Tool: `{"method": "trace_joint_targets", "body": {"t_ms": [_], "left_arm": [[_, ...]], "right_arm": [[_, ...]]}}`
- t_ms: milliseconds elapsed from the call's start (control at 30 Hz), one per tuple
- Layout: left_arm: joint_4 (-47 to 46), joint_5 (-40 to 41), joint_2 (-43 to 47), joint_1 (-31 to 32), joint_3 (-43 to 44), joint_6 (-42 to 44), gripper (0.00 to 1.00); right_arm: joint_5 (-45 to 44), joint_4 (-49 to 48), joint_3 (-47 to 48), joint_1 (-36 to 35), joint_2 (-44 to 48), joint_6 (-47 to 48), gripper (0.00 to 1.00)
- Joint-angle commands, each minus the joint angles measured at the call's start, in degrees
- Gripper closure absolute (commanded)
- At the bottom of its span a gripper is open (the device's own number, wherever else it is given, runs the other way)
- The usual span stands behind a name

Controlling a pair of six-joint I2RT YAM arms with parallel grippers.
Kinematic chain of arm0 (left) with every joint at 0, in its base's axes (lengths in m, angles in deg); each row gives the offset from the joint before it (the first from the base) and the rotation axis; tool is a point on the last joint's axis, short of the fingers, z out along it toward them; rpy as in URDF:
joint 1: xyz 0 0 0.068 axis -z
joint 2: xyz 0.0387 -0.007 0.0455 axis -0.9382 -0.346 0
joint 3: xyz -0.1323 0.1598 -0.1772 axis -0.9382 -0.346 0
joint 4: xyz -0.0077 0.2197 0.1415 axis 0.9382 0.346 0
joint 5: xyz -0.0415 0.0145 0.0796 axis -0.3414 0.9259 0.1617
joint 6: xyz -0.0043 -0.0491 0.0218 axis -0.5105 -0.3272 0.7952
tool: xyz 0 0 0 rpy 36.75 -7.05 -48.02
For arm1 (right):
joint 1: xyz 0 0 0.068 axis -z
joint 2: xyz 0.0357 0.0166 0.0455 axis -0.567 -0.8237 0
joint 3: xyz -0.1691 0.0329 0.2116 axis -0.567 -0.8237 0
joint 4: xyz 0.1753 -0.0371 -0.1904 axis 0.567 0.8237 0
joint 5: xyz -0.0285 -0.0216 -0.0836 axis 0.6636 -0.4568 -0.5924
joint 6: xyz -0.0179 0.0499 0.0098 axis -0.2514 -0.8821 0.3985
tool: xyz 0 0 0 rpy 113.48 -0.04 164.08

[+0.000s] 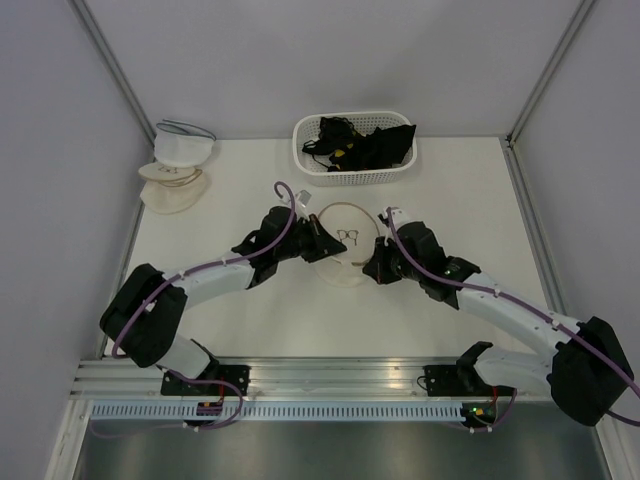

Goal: Unzip the laundry bag and remove the bra

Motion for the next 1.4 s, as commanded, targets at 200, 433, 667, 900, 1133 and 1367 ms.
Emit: {"method": "trace_joint_targets", "body": {"t_ms": [200,433,667,900,1133,1367], "left_arm": [[10.91,-14.48,-0.31,-5.28,5.07,16.36,0.98],[16.46,-18.97,-0.75,-7.74,6.83,21.65,0.98],[15.50,-19.58,-1.54,-8.27,6.66,20.52,0.98],[13.82,-20.46,-1.80,-8.27,6.48,19.46,0.98],[12.42,-21.25,-2.07,-8.27,6.22,18.58,0.98],[9.87,-23.54,-3.30,-8.27,6.31,16.82,0.98]], "right_arm": [[-21.16,13.27,5.75,0.32,-7.14,1.27,1.00],[-21.10,15.29,7.07,0.23,-9.78,1.88,1.00],[-12.22,11.87,5.84,0.32,-8.02,2.41,0.89],[-8.26,9.23,5.31,0.32,-8.64,2.85,0.77],[1.39,4.05,3.64,0.32,-7.41,2.67,0.64],[5.11,-2.89,0.48,-0.21,-6.27,2.50,0.55]]}}
